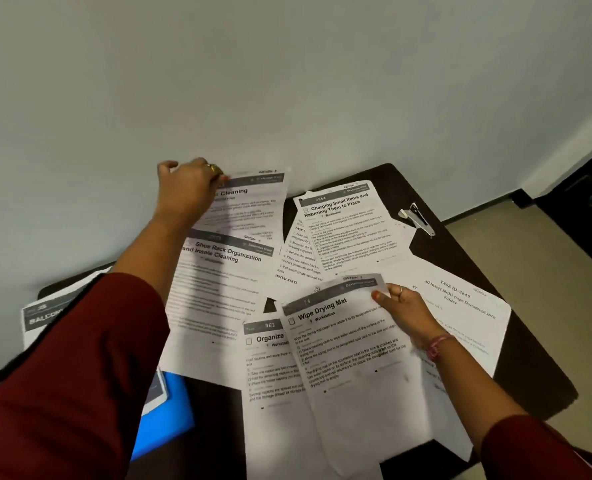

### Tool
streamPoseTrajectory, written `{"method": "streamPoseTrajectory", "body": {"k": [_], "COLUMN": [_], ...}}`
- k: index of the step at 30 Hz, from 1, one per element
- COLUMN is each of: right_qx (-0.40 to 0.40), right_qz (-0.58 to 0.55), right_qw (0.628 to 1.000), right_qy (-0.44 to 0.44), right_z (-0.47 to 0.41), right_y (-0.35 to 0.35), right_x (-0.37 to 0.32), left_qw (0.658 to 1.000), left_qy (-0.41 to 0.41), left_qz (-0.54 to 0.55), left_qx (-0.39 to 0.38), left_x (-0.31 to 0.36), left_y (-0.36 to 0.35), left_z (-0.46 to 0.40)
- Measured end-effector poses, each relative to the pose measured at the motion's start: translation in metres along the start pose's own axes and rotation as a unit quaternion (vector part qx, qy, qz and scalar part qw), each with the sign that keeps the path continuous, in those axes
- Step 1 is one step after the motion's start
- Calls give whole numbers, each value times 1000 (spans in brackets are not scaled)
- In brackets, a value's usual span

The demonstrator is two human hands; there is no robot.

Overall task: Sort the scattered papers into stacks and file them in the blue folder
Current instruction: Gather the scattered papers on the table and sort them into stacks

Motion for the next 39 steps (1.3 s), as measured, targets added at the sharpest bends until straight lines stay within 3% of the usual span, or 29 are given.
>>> {"method": "streamPoseTrajectory", "body": {"k": [8,14,17,21,27,33,39], "right_qx": [-54,-83,-100,-127,-154,-99,-88], "right_qz": [-70,-78,-108,-140,-162,-140,-103], "right_qw": [993,983,977,966,961,980,990], "right_qy": [80,141,155,177,160,100,47], "right_z": [43,80,96,115,129,114,98], "right_y": [-29,-55,-69,-88,-106,-117,-124], "right_x": [-41,-70,-82,-97,-105,-76,-40], "left_qw": [987,982,981,975,897,826,820], "left_qy": [-69,-15,21,44,106,144,136], "left_qz": [36,114,165,217,365,440,431], "left_qx": [139,148,102,-21,-227,-322,-351], "left_x": [2,-2,-5,-12,-18,0,6], "left_y": [123,196,210,202,123,42,0], "left_z": [29,58,72,93,136,180,197]}}
Point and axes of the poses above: each hand's wrist, its own z-axis away from the middle knuckle, its own y-axis out of the back of the hand, x = y × z, the point moved 4 cm from there along -z, towards the middle knuckle, and after that the axes turned 5 degrees about -y, right-handed, at the moved point
